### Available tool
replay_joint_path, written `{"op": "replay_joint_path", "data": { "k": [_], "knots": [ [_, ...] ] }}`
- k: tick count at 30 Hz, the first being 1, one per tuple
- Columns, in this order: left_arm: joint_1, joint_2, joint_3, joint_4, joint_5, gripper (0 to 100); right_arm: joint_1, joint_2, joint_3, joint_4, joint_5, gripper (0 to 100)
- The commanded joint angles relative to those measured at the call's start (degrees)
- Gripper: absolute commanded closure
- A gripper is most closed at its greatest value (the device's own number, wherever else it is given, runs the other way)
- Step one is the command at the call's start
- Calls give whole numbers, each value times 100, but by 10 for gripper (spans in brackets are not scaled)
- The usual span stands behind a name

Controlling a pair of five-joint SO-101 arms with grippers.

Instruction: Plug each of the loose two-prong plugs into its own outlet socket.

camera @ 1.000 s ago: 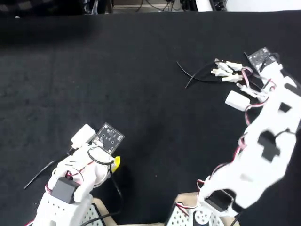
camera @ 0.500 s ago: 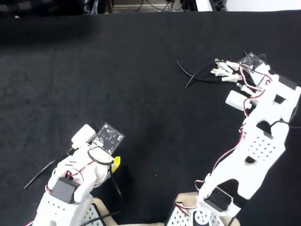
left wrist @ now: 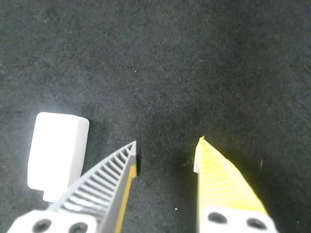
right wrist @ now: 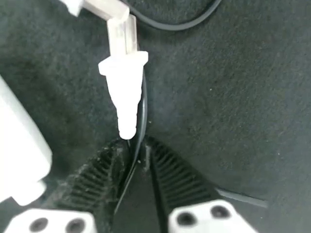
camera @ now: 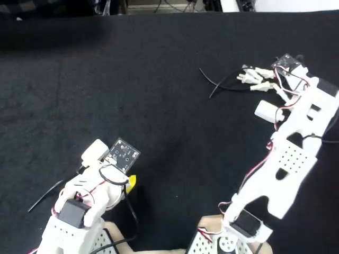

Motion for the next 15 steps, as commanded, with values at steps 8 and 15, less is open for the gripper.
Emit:
{"op": "replay_joint_path", "data": {
  "k": [8, 15],
  "knots": [
    [-66, -35, -48, -105, -70, 804, -167, -92, -3134, 2523, 35, 987],
    [-75, -35, -57, -88, -70, 804, -721, -787, -3204, 3130, -457, 987]
  ]
}}
